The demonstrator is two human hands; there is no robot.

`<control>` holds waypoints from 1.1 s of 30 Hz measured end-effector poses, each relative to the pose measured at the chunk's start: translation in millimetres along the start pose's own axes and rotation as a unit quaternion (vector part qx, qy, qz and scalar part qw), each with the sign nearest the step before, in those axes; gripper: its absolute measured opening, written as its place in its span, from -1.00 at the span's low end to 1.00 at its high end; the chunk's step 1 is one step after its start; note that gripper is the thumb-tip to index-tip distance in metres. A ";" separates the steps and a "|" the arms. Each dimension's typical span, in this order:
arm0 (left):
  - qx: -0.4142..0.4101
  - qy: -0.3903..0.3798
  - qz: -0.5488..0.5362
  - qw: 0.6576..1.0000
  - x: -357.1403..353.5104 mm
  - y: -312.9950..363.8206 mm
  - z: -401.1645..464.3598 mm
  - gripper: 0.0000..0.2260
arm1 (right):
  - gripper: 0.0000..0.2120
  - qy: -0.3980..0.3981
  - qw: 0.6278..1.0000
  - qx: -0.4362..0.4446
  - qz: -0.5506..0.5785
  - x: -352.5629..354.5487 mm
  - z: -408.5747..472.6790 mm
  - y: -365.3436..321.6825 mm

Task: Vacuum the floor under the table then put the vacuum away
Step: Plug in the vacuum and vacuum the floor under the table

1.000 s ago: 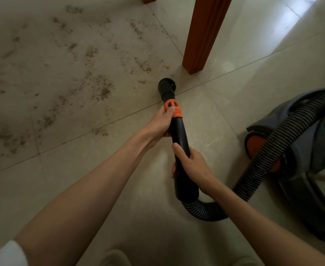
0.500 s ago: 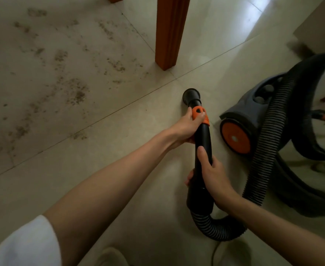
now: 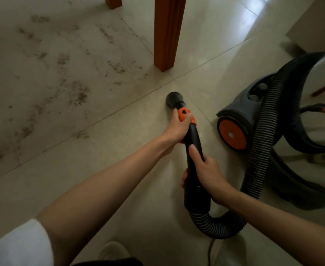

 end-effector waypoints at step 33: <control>0.056 0.163 -0.113 0.979 19.3 -70.7 -87.4 -0.39 | -0.69 -0.131 0.987 -0.040 -0.090 -9.4 -49.2 34.8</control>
Point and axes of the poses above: each hand's wrist, its own z-axis towards the middle knuckle, its own x-axis out of the back of the hand, y = z × x, the point moved 8 cm from there along z, towards the middle knuckle, and after that the axes turned 5 degrees about z, right-handed, at the moved point
